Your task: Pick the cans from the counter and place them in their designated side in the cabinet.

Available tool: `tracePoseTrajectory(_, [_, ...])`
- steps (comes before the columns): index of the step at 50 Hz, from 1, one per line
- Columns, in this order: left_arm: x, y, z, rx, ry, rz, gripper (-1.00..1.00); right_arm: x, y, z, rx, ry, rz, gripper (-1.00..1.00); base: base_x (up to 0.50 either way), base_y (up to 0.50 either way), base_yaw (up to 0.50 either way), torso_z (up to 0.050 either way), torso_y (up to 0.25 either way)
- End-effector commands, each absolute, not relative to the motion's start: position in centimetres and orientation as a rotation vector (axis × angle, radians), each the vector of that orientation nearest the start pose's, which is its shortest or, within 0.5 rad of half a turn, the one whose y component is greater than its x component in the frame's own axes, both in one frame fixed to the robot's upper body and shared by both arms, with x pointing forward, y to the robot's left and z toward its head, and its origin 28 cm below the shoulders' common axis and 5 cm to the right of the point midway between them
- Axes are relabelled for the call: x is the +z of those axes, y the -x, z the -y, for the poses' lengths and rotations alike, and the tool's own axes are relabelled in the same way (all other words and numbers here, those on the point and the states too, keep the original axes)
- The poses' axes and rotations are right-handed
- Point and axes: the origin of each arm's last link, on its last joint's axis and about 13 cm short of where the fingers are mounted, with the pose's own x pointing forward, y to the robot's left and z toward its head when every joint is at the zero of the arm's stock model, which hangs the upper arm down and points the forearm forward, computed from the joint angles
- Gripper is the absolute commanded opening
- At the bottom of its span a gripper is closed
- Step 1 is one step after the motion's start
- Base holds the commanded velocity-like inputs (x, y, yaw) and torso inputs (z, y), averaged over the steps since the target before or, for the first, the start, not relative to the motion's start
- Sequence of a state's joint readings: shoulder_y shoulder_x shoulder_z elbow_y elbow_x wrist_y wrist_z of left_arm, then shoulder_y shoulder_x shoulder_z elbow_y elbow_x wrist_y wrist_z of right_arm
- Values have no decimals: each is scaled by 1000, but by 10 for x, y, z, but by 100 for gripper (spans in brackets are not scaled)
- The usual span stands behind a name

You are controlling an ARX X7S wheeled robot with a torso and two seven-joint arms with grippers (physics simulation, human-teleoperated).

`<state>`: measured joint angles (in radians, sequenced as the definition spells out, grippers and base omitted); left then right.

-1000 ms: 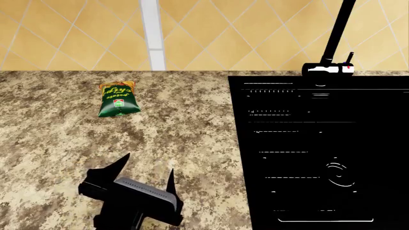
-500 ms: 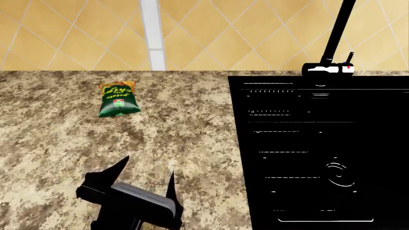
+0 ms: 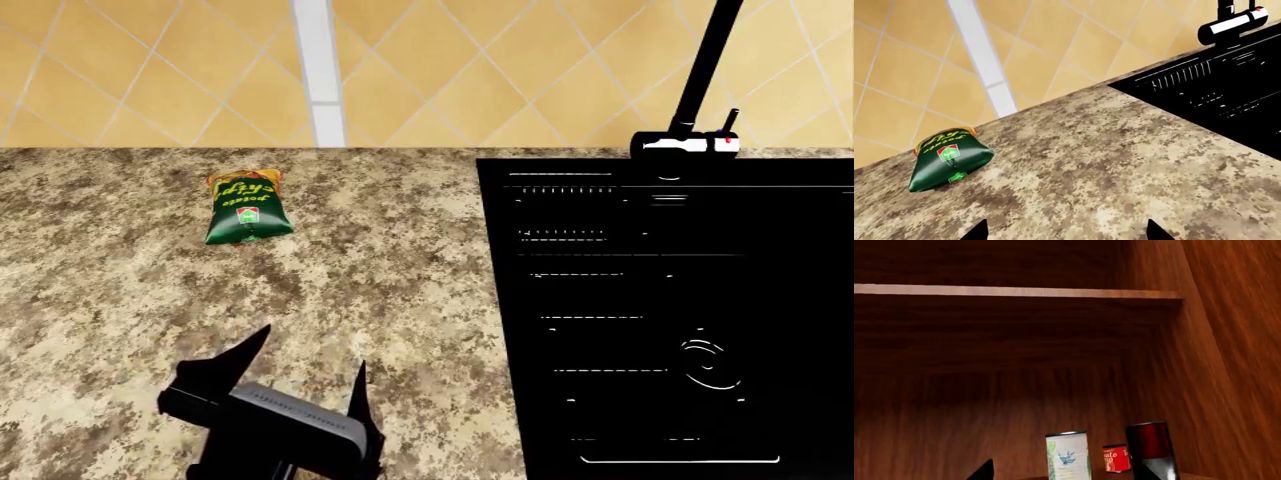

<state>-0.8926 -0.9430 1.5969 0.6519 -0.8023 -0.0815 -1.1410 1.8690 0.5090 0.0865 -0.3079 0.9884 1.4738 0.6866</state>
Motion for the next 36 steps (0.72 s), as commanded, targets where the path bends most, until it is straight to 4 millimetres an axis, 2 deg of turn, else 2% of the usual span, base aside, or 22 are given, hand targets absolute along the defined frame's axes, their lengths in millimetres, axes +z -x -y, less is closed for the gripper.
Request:
tracePoseTrajectory(1, [119,-161,-202,-217,-288,7,100,430,-133,161,-93,47,715,100,0,0,0,0,0])
tracePoseTrajectory(11, [120,-160,-203,-211,-278,24,100,384,-112,149,0,59,679,100,0,0,0,0,0])
tracePoseTrajectory(23, [121,-160,-203,-210,-273,42,100,331,-106,147,48,15,601,100,0,0,0,0,0])
tracePoseTrajectory(28, [122,-161,-202,-209,-272,54,100,303,-108,145,70,-12,564,100,0,0,0,0,0])
tracePoseTrajectory(36, [123,-163,-202,-204,-270,66,100,272,-110,140,88,-4,537,100,0,0,0,0,0])
